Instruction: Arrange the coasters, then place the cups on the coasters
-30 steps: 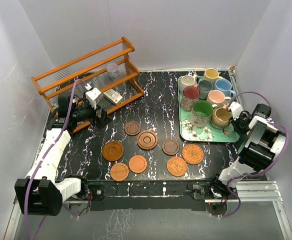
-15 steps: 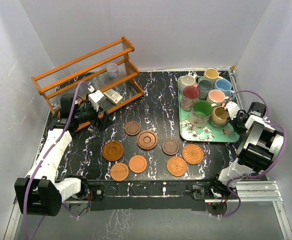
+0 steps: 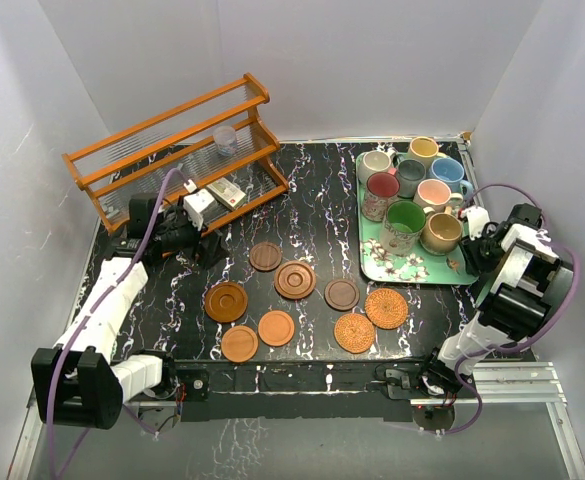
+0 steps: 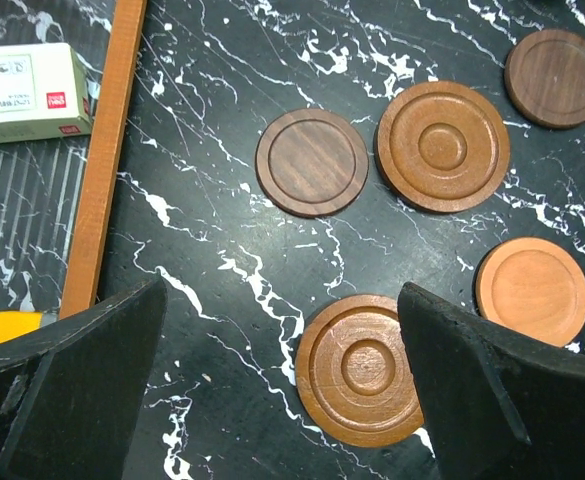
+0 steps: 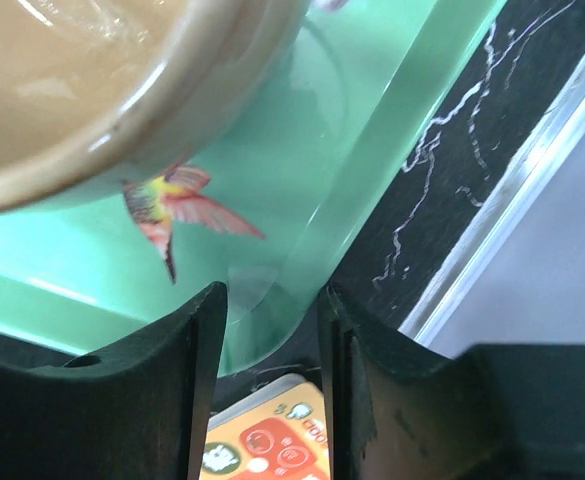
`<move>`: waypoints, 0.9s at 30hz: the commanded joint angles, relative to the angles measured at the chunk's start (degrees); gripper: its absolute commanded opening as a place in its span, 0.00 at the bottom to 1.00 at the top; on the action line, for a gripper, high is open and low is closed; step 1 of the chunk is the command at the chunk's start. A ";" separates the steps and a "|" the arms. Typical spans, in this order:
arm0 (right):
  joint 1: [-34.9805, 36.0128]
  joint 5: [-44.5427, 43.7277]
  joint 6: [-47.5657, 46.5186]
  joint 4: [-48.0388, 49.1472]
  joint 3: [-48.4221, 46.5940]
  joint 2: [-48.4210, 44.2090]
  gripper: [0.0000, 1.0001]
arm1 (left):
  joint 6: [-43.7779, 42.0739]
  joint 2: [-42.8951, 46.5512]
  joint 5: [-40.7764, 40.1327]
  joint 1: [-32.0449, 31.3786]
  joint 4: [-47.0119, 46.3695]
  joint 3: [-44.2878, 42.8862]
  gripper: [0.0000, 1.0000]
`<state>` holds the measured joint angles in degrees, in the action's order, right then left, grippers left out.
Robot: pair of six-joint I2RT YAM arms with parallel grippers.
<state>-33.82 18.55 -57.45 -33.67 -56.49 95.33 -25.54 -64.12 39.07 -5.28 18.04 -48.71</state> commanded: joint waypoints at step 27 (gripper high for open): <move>15.49 13.03 38.44 4.35 -9.28 -20.72 0.72 | -16.78 -7.56 -23.02 -13.29 3.76 10.20 0.98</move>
<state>-19.27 28.73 -23.88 -37.19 -66.89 76.82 -43.22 -70.61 19.22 -18.31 26.46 -38.63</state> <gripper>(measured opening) 0.712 0.981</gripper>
